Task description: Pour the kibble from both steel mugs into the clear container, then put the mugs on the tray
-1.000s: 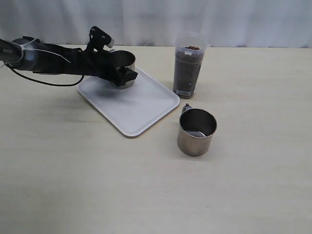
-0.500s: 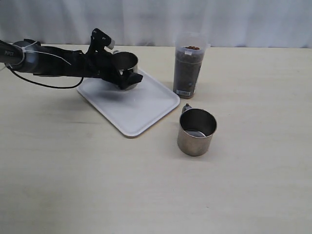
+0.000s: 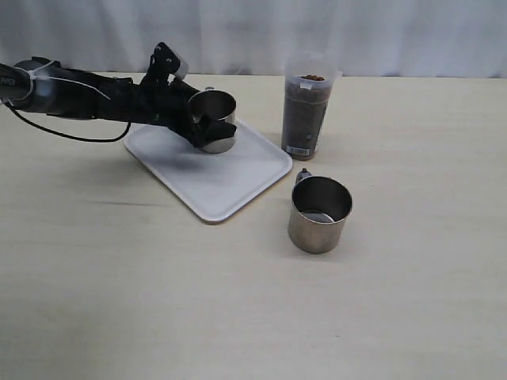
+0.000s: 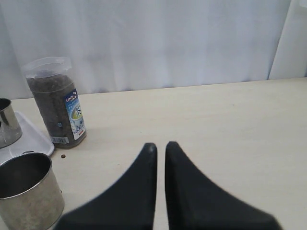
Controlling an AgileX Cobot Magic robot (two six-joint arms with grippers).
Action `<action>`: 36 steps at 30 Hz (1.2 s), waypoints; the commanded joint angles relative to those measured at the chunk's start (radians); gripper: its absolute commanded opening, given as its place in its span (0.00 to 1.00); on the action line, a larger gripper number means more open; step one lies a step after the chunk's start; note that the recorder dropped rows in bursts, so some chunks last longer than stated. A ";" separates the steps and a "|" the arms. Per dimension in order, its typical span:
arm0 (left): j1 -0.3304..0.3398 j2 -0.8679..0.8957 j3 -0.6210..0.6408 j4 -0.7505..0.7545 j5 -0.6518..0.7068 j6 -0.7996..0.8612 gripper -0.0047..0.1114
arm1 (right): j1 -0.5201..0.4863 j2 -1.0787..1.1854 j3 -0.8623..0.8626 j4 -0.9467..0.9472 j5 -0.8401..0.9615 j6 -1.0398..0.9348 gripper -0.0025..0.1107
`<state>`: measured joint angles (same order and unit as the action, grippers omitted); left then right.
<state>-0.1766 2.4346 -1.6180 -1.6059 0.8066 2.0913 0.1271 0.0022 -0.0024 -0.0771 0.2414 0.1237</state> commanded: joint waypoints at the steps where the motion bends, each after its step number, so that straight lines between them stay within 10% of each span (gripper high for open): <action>1: 0.049 -0.011 0.000 0.067 0.073 -0.101 0.65 | 0.004 -0.002 0.002 -0.013 0.001 0.000 0.06; 10: 0.096 -0.011 0.000 0.233 0.235 -0.216 0.64 | 0.004 -0.002 0.002 -0.013 0.001 0.000 0.06; 17: 0.141 -0.054 0.000 0.317 0.415 -0.216 0.04 | 0.004 -0.002 0.002 -0.013 0.001 0.000 0.06; 36: 0.241 -0.329 0.061 0.719 0.415 -1.053 0.04 | 0.004 -0.002 0.002 -0.013 0.001 0.000 0.06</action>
<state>0.0650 2.1758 -1.5923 -0.9373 1.2085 1.1145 0.1271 0.0022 -0.0024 -0.0771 0.2414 0.1237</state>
